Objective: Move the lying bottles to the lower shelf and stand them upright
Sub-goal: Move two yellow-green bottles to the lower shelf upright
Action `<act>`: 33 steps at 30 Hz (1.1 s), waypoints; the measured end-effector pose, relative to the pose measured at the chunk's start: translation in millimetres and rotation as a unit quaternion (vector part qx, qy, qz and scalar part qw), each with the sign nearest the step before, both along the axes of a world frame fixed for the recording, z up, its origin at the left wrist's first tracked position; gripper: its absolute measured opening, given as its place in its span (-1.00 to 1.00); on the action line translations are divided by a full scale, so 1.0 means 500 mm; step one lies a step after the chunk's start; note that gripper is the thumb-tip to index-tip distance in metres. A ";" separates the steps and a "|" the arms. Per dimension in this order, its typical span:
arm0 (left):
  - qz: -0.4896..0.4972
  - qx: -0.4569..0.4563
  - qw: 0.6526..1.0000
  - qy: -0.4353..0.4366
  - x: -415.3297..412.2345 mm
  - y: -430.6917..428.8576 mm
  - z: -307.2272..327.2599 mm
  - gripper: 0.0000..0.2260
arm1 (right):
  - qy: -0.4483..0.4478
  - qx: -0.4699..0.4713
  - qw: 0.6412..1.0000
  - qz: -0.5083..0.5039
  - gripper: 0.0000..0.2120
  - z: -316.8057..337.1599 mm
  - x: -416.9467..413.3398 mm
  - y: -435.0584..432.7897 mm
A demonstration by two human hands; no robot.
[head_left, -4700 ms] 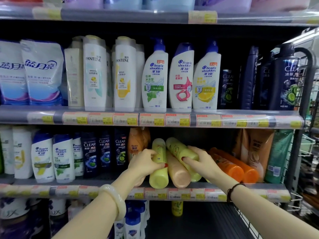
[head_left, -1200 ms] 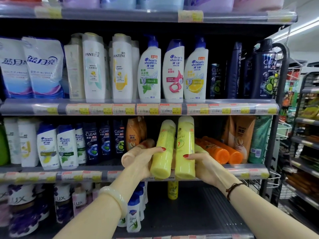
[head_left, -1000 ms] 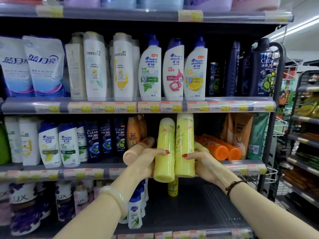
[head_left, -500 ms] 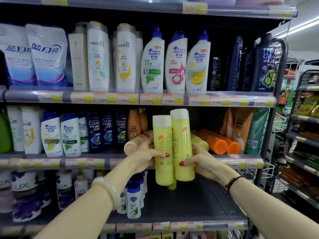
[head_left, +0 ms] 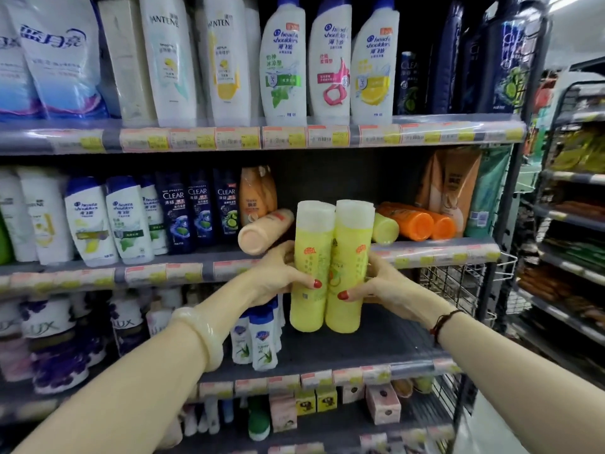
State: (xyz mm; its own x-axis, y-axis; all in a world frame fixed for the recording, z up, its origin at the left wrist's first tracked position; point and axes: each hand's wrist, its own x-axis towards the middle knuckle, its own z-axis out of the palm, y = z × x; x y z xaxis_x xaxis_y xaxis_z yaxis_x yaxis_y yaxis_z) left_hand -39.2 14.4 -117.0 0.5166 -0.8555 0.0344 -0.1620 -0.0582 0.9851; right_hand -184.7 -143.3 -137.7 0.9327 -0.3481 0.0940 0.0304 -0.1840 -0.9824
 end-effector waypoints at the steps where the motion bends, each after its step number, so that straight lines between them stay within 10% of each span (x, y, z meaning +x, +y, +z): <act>1: -0.003 0.005 1.000 0.000 -0.002 0.002 -0.011 -0.33 | -0.004 0.003 1.000 -0.005 -0.35 -0.017 -0.001 0.003; 33: 0.123 0.023 0.990 -0.067 0.105 -0.176 -0.400 -0.31 | -0.013 -0.009 0.995 -0.096 -0.37 -0.393 0.142 -0.158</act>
